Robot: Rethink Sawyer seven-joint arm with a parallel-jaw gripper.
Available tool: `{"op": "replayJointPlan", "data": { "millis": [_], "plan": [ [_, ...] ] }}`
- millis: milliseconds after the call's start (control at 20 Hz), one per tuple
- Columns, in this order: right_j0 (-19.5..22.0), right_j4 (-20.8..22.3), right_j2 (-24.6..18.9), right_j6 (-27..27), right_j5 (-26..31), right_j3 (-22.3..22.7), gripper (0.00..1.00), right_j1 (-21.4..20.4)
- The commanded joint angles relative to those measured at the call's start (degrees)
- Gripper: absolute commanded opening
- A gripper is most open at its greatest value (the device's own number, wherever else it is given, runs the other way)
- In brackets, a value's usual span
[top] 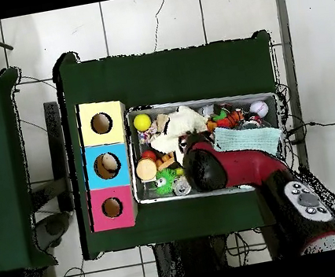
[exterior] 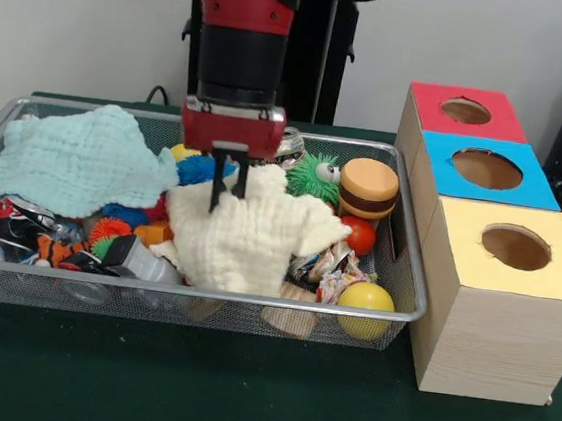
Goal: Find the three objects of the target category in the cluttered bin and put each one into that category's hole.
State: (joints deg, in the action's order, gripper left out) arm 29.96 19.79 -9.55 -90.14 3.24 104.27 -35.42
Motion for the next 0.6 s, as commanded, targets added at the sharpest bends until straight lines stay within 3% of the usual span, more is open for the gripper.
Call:
{"op": "replayJointPlan", "data": {
  "millis": [50,600],
  "plan": [
    [7.08,1.44,-10.22,7.2,14.93,4.4,0.0,-13.02],
    [11.72,8.6,-14.95,7.76,13.93,3.34,0.0,-10.4]
  ]
}}
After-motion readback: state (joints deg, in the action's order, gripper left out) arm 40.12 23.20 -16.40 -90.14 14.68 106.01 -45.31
